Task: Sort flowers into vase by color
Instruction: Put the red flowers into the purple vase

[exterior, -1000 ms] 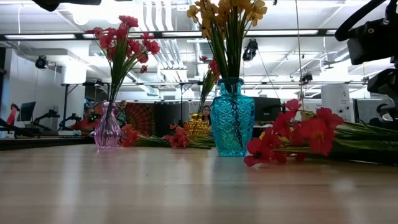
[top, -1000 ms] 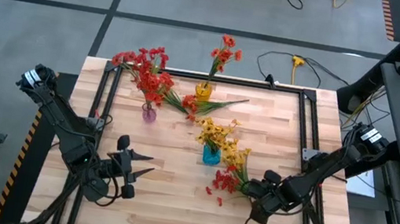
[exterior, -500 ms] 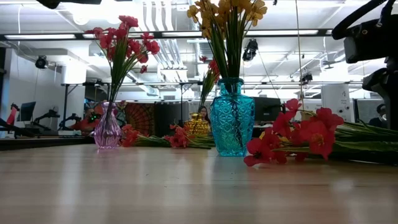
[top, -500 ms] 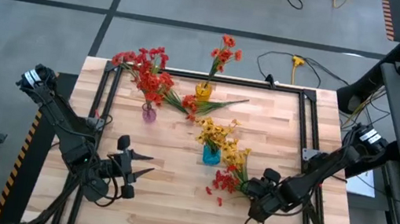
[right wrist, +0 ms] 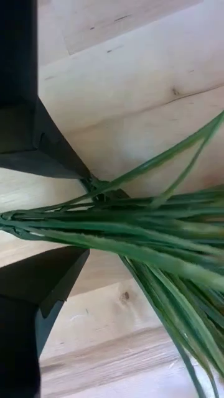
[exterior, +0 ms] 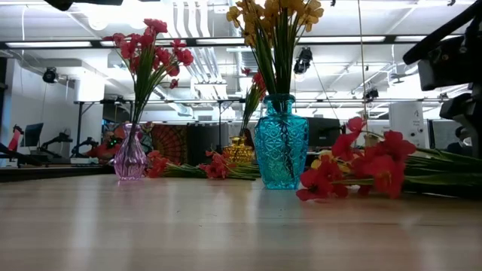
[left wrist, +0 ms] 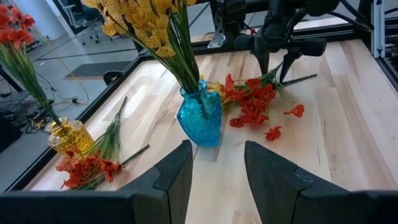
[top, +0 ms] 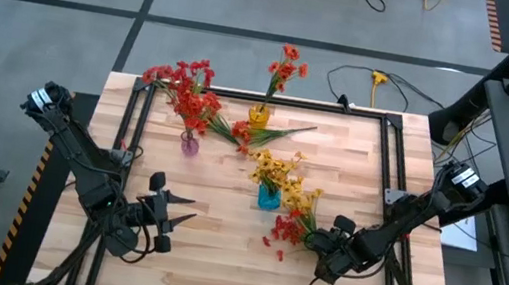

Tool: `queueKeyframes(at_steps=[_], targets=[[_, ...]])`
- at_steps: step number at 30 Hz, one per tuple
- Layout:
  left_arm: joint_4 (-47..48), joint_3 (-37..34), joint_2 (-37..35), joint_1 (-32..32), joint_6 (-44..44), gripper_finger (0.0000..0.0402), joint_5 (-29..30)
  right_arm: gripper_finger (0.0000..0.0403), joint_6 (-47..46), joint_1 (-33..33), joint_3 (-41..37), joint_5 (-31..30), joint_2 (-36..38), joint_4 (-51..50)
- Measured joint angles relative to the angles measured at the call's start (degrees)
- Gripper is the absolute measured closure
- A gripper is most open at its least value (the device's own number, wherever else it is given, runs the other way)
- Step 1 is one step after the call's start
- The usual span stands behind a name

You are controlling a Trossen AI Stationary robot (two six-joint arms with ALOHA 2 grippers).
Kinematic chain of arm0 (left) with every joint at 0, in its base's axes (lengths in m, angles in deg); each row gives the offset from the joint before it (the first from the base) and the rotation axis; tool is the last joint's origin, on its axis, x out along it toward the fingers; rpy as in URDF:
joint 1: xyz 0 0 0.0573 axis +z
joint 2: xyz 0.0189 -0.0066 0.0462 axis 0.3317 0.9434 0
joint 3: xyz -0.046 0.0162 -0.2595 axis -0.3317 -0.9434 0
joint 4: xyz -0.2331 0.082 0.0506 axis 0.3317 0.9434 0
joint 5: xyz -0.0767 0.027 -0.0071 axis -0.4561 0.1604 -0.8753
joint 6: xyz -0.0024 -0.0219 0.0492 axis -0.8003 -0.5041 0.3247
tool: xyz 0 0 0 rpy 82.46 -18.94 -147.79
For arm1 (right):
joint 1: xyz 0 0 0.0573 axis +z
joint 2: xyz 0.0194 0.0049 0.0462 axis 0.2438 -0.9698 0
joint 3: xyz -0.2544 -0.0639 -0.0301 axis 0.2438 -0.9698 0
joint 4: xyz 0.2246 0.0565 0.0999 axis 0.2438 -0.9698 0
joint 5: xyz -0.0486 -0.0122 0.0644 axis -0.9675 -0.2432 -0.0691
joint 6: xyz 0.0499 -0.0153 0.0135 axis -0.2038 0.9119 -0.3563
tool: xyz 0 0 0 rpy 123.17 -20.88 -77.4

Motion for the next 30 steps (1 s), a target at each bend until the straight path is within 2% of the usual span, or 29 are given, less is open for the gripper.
queueKeyframes(at_steps=[13, 21, 26, 30], targets=[[-0.02, 0.00, 0.00, 0.00, 0.00, 0.0271, 0.13, 0.0317, 0.52, 0.00, 2.25, 0.20, 0.50, -1.49], [-1.09, 0.00, 0.00, 0.02, 0.17, 0.0271, 0.19, 0.0374, 2.10, 0.00, 6.24, 1.23, 0.94, -8.14], [-1.61, 0.00, 0.00, 0.02, 0.19, 0.0271, 0.21, 0.0389, 4.39, 0.00, 8.78, 1.27, 1.98, -11.10], [-2.25, 0.00, 0.00, 0.02, 0.20, 0.0271, 0.20, 0.0389, 6.63, -0.01, 9.72, 2.46, 4.26, -9.41]])
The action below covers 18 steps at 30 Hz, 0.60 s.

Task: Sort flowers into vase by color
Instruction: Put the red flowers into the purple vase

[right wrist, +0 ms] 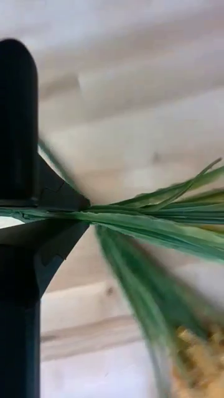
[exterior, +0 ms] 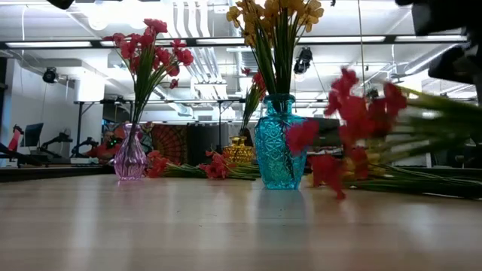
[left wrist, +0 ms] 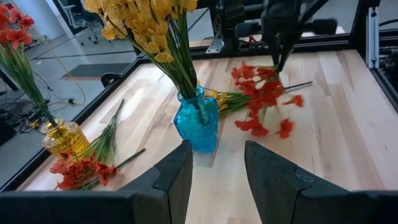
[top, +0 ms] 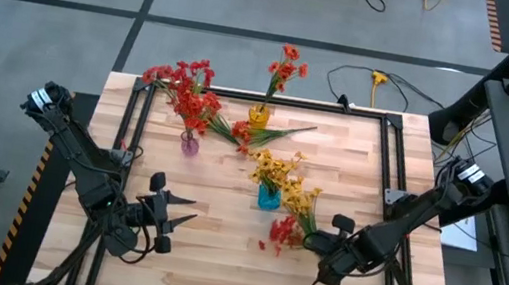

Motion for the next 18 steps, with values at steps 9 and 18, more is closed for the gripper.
queueKeyframes(at_steps=[9, 18], targets=[[-5.18, 0.00, 3.69, 0.00, 1.95, 0.0271, 0.06, 0.0389, 13.52, -0.10, -1.54, -0.47, 5.61, 20.79], [-28.94, 0.00, 8.50, 0.00, 17.81, 0.0268, -0.35, 0.0390, 38.76, -1.49, -1.59, -2.85, 6.73, 51.25]])
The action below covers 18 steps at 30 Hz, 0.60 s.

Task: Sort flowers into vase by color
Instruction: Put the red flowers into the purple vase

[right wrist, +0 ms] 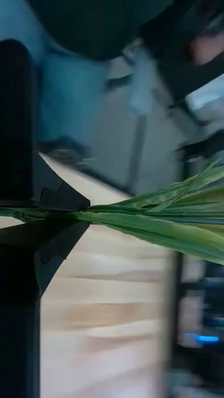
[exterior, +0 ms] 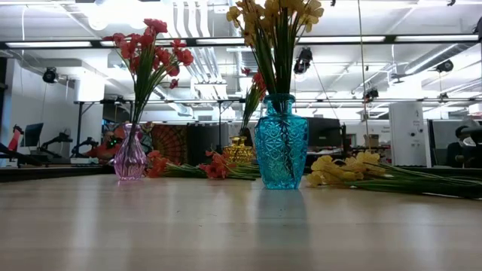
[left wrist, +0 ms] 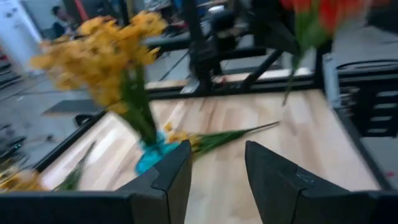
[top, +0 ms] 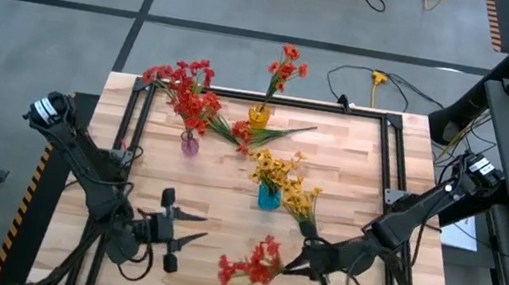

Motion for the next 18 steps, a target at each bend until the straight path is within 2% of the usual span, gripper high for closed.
queueKeyframes(at_steps=[6, 12, 18], targets=[[-11.27, 0.02, 3.57, 0.08, 6.66, 0.0228, -1.76, 0.0390, 14.78, -2.51, 0.06, -0.08, -3.27, 14.32], [-21.66, 0.04, 7.62, 1.44, 13.06, 0.0184, -2.24, 0.0390, 23.32, -5.04, 2.38, 0.00, -7.97, 26.30], [-35.02, 0.04, 11.81, 4.18, 20.74, 0.0171, -11.19, 0.0390, 28.61, -6.60, 7.95, -0.05, -13.74, 30.58]])
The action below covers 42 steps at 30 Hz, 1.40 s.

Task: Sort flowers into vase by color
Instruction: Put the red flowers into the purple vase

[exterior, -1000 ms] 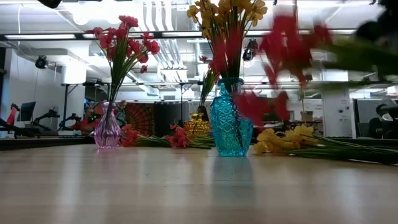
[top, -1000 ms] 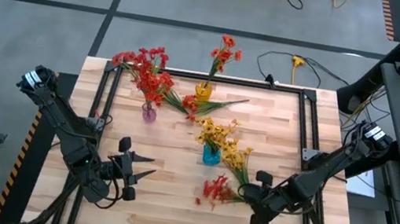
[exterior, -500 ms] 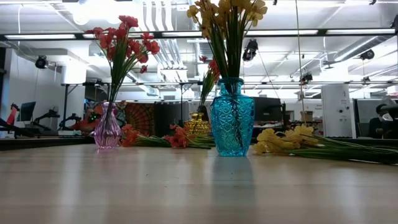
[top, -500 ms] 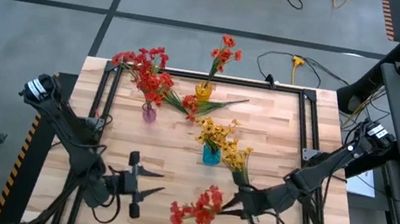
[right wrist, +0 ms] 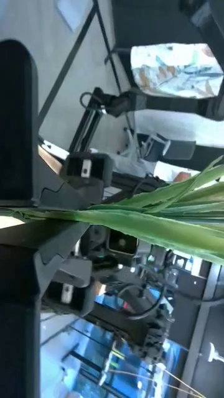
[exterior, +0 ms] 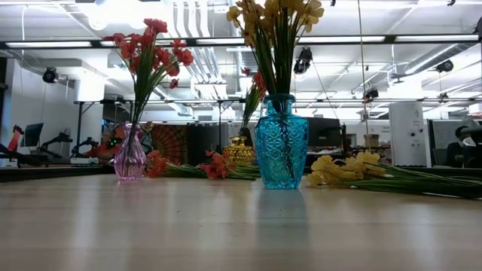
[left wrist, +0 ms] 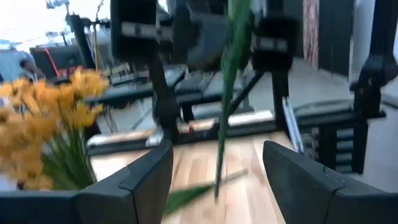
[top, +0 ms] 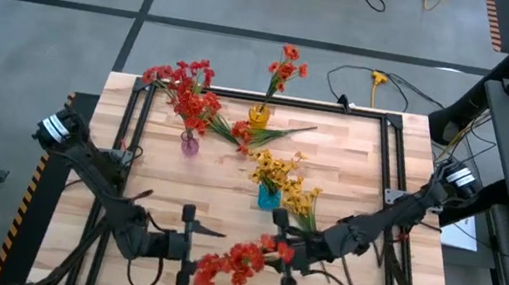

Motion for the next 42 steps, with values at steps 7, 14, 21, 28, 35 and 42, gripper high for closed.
queueKeyframes(at_steps=[7, 14, 21, 28, 35, 42], targets=[[-9.06, 0.00, 2.80, 1.89, 4.93, 0.0180, -3.06, 0.0390, 3.58, -0.71, 7.04, -0.11, -7.58, -0.79], [-7.71, 0.00, 2.90, 2.16, 4.97, 0.0205, -12.99, 0.0390, 4.86, -1.65, 9.36, -2.57, -9.83, -0.44], [-7.65, 0.00, 2.90, 2.49, 4.96, 0.0244, -13.41, 0.0390, 4.62, -2.13, 9.36, -2.60, -9.79, -0.75], [-7.55, 0.00, 2.90, 2.61, 4.99, 0.0328, -7.96, 0.0390, 4.56, -2.24, 9.34, -3.13, -9.79, -1.57], [-7.37, 0.00, 2.90, 2.62, 5.41, 0.0389, -7.57, 0.0348, 2.62, -2.22, 9.32, -3.09, -9.34, -2.61], [-4.24, 0.00, 0.40, 2.27, 4.87, 0.0396, 1.31, 0.0266, -3.57, -2.25, 9.23, -3.26, -3.72, -13.00]])
